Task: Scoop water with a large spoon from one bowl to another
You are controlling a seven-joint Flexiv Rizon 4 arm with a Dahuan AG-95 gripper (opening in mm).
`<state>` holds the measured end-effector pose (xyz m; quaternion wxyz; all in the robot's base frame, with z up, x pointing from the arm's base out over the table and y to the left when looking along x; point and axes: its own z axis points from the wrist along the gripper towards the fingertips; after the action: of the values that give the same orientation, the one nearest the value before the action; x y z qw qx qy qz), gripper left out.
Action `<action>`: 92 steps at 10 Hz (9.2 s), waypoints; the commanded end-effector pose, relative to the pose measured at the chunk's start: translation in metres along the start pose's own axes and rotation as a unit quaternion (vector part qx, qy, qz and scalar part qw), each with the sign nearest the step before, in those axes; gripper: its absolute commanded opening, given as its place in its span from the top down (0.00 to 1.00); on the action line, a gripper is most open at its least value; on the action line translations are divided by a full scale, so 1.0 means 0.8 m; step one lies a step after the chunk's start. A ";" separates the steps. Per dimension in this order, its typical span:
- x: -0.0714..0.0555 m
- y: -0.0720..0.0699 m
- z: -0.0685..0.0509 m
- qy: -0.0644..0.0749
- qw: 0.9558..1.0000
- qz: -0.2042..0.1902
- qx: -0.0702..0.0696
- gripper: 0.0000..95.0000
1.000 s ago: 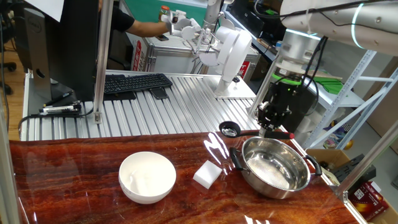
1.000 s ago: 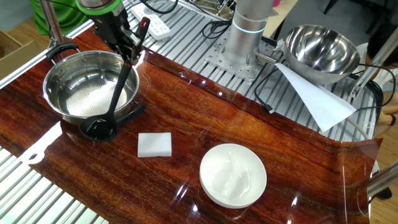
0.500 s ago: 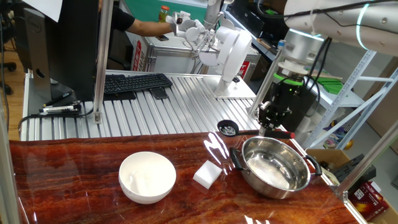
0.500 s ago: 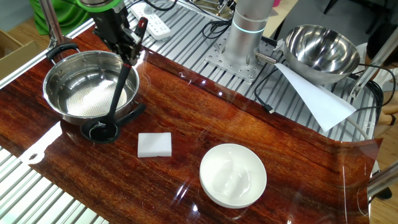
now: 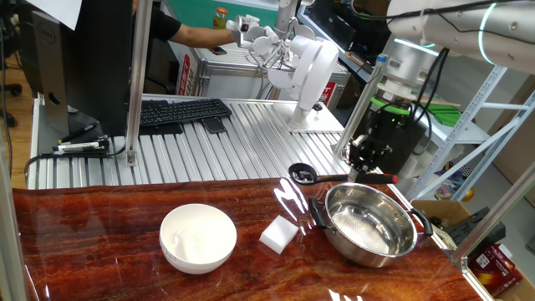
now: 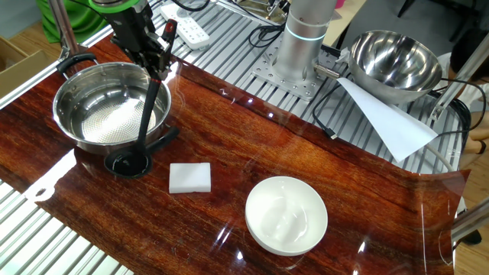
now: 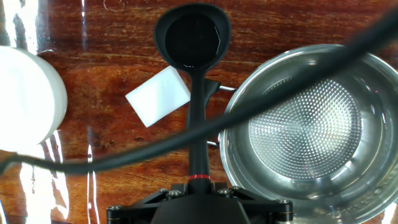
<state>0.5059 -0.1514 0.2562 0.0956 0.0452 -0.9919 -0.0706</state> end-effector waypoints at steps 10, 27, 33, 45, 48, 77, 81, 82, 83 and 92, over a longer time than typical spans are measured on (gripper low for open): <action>0.001 0.003 0.003 0.003 1.000 -0.002 -0.020 1.00; 0.021 0.100 0.000 -0.027 0.999 0.040 -0.016 1.00; 0.034 0.132 0.002 -0.034 0.998 0.051 -0.018 1.00; 0.061 0.233 -0.028 -0.047 0.995 0.087 -0.019 1.00; 0.070 0.255 -0.032 -0.052 0.994 0.098 -0.016 1.00; 0.081 0.373 0.012 -0.095 0.981 0.171 -0.003 1.00; 0.081 0.373 0.012 -0.107 0.981 0.161 -0.007 1.00; 0.081 0.373 0.012 -0.111 0.981 0.157 -0.010 1.00; 0.081 0.373 0.012 -0.114 0.982 0.151 -0.012 1.00; 0.081 0.373 0.012 -0.126 0.988 0.089 -0.029 1.00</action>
<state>0.4184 0.1379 0.3031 -0.0227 -0.0540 -0.9937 -0.0953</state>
